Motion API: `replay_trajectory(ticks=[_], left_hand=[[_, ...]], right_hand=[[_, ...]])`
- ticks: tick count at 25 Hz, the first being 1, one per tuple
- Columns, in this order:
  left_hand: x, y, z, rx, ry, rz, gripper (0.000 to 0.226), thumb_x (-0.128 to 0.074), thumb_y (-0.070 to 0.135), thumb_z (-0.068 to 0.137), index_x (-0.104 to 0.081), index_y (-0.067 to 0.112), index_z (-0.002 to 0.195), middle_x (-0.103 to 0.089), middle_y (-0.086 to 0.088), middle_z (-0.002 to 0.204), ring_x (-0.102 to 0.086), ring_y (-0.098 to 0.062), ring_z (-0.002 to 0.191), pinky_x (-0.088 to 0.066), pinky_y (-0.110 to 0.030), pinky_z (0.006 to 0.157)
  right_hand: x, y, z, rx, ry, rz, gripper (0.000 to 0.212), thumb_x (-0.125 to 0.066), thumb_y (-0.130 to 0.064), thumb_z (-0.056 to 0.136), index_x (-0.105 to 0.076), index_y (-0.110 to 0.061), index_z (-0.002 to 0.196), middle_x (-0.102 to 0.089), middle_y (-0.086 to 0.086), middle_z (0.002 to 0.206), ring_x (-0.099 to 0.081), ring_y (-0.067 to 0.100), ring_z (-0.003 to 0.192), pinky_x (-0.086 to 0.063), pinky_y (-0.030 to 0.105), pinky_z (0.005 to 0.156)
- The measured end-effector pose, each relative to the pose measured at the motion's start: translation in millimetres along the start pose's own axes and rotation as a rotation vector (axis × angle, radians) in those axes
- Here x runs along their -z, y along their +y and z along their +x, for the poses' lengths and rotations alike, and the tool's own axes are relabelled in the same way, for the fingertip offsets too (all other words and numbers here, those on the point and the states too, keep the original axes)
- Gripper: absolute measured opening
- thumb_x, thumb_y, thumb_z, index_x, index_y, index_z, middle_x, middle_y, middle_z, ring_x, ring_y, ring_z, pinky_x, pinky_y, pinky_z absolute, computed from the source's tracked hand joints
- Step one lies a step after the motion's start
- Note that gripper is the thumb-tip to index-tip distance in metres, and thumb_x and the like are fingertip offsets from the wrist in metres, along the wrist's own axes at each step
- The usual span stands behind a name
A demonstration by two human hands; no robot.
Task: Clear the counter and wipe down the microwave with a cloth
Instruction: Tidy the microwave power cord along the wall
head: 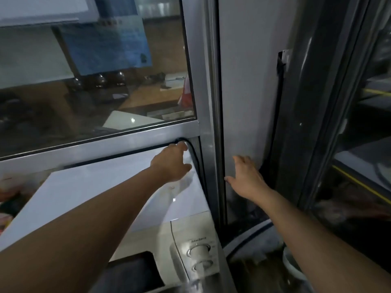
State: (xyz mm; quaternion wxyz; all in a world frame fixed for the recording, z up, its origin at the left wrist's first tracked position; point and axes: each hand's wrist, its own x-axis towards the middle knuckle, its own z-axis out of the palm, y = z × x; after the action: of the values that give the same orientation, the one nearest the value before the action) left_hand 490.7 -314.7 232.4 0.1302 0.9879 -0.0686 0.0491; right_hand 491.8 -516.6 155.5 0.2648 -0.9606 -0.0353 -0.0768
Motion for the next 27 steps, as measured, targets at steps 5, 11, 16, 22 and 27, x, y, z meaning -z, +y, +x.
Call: replay_trajectory(ticks=[5, 11, 16, 22, 27], left_hand=[[-20.4, -4.2, 47.3, 0.048, 0.033, 0.055, 0.051, -0.065, 0.028, 0.084, -0.045, 0.019, 0.130, -0.051, -0.004, 0.133, -0.050, -0.023, 0.120, -0.045, -0.044, 0.097], [-27.9, -20.5, 87.0, 0.063, 0.124, 0.101, 0.039, -0.062, 0.027, 0.087, -0.051, 0.019, 0.123, -0.056, -0.003, 0.126, -0.055, -0.024, 0.114, -0.049, -0.042, 0.091], [-36.9, -30.3, 105.2, 0.035, 0.188, 0.041, 0.032, -0.061, 0.023, 0.087, -0.054, 0.018, 0.118, -0.060, -0.002, 0.119, -0.057, -0.021, 0.111, -0.050, -0.041, 0.090], [-39.1, -39.9, 109.9, -0.018, 0.192, 0.064, 0.031, -0.061, 0.021, 0.086, -0.055, 0.019, 0.117, -0.060, 0.000, 0.118, -0.057, -0.019, 0.110, -0.051, -0.039, 0.089], [-36.5, -44.4, 110.3, -0.024, 0.186, 0.071, 0.030, -0.061, 0.020, 0.086, -0.055, 0.018, 0.116, -0.060, 0.000, 0.117, -0.057, -0.019, 0.109, -0.050, -0.039, 0.090]], right_hand=[[-46.8, 26.5, 60.0, -0.017, -0.080, 0.045, 0.065, -0.062, -0.034, 0.087, -0.032, -0.011, 0.140, -0.039, 0.014, 0.139, -0.036, 0.031, 0.128, -0.036, 0.039, 0.103], [-103.7, 33.5, 108.5, -0.009, -0.181, 0.160, 0.066, -0.060, -0.035, 0.089, -0.030, -0.008, 0.142, -0.038, 0.016, 0.143, -0.037, 0.033, 0.130, -0.036, 0.041, 0.107], [-150.1, 30.8, 135.1, 0.015, -0.220, 0.363, 0.062, -0.064, -0.027, 0.087, -0.037, -0.007, 0.139, -0.049, 0.013, 0.138, -0.047, 0.029, 0.125, -0.041, 0.036, 0.104], [-189.9, 25.8, 147.8, -0.024, -0.246, 0.553, 0.042, -0.062, -0.015, 0.087, -0.051, -0.009, 0.127, -0.061, 0.010, 0.124, -0.059, 0.025, 0.110, -0.039, 0.017, 0.085], [-202.4, 32.4, 151.2, -0.072, -0.235, 0.594, 0.023, -0.061, -0.014, 0.089, -0.062, -0.005, 0.109, -0.066, 0.015, 0.110, -0.061, 0.030, 0.104, -0.049, 0.032, 0.088]])
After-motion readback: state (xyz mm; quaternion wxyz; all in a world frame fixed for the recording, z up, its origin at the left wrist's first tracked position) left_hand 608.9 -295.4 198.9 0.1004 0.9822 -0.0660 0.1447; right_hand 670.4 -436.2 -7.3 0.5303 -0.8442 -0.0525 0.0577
